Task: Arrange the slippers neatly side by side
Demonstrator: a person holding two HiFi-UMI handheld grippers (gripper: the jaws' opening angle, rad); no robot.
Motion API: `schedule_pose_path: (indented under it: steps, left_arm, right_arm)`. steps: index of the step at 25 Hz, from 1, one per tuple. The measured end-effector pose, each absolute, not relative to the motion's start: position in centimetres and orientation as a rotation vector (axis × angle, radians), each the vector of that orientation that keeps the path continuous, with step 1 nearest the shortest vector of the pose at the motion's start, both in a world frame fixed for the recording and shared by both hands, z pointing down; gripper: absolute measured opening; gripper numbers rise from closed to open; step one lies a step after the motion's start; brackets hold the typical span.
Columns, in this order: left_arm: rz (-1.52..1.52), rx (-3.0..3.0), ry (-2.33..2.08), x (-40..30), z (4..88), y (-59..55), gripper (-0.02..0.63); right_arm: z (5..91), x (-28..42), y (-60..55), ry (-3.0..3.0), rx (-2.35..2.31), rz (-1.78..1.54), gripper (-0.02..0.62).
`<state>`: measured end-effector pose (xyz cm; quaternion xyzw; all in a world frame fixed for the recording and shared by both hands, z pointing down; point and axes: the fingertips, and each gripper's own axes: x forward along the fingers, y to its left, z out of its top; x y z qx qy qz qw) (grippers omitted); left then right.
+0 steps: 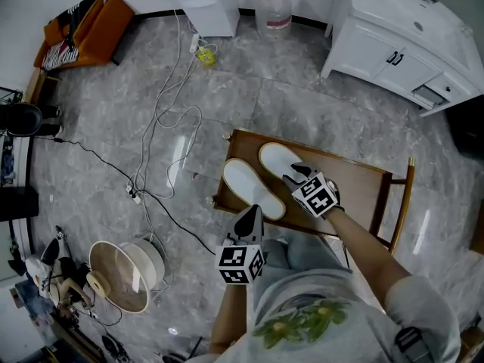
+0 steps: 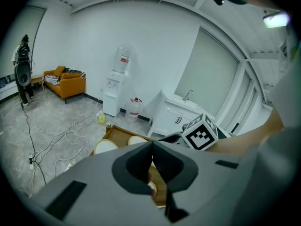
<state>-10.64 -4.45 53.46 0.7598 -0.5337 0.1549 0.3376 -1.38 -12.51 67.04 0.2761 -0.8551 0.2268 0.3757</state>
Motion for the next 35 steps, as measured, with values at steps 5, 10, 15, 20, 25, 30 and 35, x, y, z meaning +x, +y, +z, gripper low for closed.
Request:
schedule_pose_path:
  steps: [5,10,15,20,25,30,35]
  left_arm:
    - [0.420,1.963,-1.392,-10.9,54.3,-4.8,0.015]
    - [0.437,1.951,-1.385,-11.4,54.9,-4.7,0.014]
    - [0.450,1.962,-1.345,-11.5,55.8,-5.2,0.015]
    - [0.471,2.002,-1.248,-12.0,56.7,-6.6,0.015]
    - [0.552,2.067,-1.111,-12.4,58.0,-8.3,0.014]
    - [0.595,2.096,-1.013,-12.8,59.0,-9.4,0.015]
    - [0.620,2.128,-0.938,-13.0,59.5,-10.2,0.015]
  right_arm:
    - [69.3,-1.9,-12.7,-2.147,0.673,0.603,0.152]
    - [71.1,-2.3,-12.7,-2.105,0.679,0.626,0.150]
    - [72.2,-2.3,-12.8,-2.085,0.707,0.662,0.084]
    - [72.4,-2.3,-12.8,-2.063,0.815,0.717,0.029]
    - [72.1,-1.9,-13.0,-2.014,0.931,0.830,0.026]
    - [72.0,-1.3,-12.6,-1.975,1.046,0.888,0.026]
    - [71.7,-1.3,-12.2,-1.947,1.134,0.937,0.025]
